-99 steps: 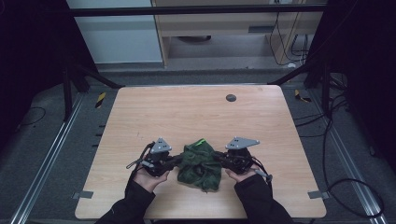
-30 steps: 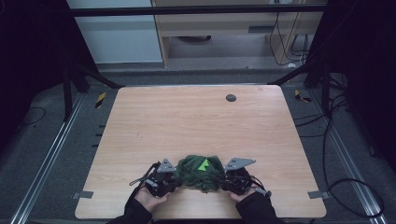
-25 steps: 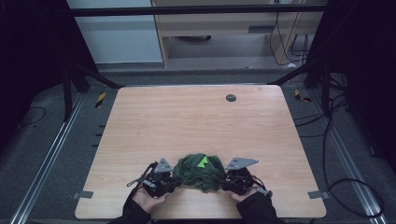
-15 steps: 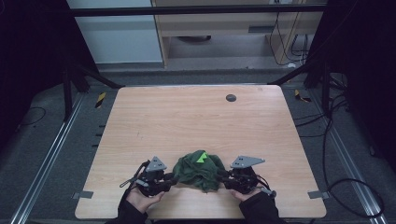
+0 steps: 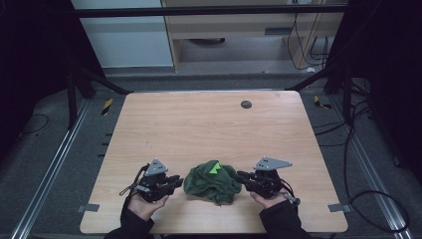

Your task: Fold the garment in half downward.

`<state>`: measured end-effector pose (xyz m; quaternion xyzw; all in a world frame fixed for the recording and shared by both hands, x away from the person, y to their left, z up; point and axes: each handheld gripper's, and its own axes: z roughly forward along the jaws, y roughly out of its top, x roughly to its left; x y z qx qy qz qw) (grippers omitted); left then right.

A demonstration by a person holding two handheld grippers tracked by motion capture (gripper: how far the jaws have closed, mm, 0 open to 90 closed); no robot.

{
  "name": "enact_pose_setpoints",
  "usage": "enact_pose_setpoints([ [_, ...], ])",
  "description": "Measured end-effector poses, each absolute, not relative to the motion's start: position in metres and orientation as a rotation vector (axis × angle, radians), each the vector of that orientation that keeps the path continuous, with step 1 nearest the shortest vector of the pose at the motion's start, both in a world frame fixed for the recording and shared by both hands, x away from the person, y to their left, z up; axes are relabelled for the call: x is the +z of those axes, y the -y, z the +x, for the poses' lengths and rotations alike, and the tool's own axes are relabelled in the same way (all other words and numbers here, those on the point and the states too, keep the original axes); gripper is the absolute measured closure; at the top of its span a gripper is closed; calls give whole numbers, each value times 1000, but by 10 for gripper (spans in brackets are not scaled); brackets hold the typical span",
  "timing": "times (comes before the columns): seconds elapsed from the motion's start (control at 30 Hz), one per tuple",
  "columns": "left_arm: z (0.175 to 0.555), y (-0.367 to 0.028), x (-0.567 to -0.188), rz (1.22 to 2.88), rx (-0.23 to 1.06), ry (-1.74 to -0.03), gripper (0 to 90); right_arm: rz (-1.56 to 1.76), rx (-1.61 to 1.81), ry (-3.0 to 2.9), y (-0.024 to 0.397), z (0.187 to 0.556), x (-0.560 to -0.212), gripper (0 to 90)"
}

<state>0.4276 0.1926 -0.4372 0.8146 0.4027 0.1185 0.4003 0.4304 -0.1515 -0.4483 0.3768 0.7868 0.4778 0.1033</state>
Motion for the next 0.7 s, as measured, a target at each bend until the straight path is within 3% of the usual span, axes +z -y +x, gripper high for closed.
enact_pose_setpoints([
  [0.7,468,-173,-438,2018,347,-1032,897,1166,1380,-2272,140,468,-441,900],
])
